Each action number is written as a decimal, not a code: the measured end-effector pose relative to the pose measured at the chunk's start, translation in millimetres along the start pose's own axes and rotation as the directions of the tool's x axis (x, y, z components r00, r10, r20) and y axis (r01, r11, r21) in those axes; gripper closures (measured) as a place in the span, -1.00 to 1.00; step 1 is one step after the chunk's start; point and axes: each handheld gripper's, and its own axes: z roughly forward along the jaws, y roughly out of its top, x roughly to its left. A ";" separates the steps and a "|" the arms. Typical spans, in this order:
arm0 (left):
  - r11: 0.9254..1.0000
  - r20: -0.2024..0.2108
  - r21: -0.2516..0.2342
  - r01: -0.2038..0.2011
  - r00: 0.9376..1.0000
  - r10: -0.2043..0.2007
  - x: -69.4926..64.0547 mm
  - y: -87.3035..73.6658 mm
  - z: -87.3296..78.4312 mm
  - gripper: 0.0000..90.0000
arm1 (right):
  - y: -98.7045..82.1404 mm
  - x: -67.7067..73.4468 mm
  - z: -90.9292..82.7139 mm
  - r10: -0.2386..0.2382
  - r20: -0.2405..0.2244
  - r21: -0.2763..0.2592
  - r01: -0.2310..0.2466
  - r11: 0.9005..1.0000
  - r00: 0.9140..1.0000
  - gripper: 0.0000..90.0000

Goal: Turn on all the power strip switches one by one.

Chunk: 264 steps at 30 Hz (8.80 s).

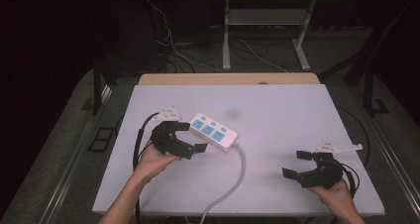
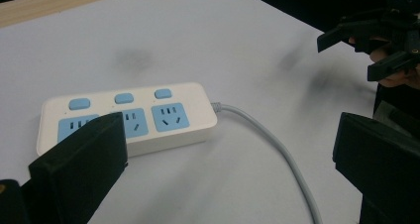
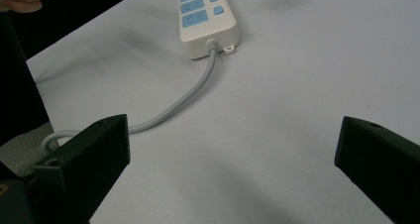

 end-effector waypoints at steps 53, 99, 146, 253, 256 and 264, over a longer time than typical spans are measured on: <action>0.973 0.003 0.215 -0.084 0.996 0.085 25.5 75.0 75.8 -0.86 | -0.7 -4.2 0.3 0.010 -0.006 0.000 -0.010 1.000 1.000 -0.99; 0.932 0.018 0.354 -0.073 0.997 0.071 48.0 54.5 141.0 0.98 | 0.1 -6.1 0.8 0.006 -0.010 0.000 -0.006 1.000 1.000 -0.99; 0.926 0.080 0.378 0.010 0.996 -0.044 66.8 34.6 151.3 1.00 | 0.1 -5.9 -0.9 0.002 -0.012 -0.004 -0.002 1.000 1.000 -0.99; 0.948 -0.072 0.318 0.032 0.997 -0.009 89.9 44.4 120.2 0.99 | -0.3 -7.2 0.8 0.010 -0.016 -0.009 -0.010 1.000 1.000 -0.99; 0.947 -0.071 0.319 0.032 0.997 -0.009 91.4 41.7 122.0 0.99 | -0.2 -7.2 1.0 0.010 -0.016 -0.007 -0.010 1.000 1.000 -0.99; 0.943 -0.065 0.331 0.034 0.998 -0.014 91.1 36.9 127.0 0.99 | -0.3 -7.5 1.1 0.009 -0.017 -0.006 -0.009 1.000 1.000 -0.99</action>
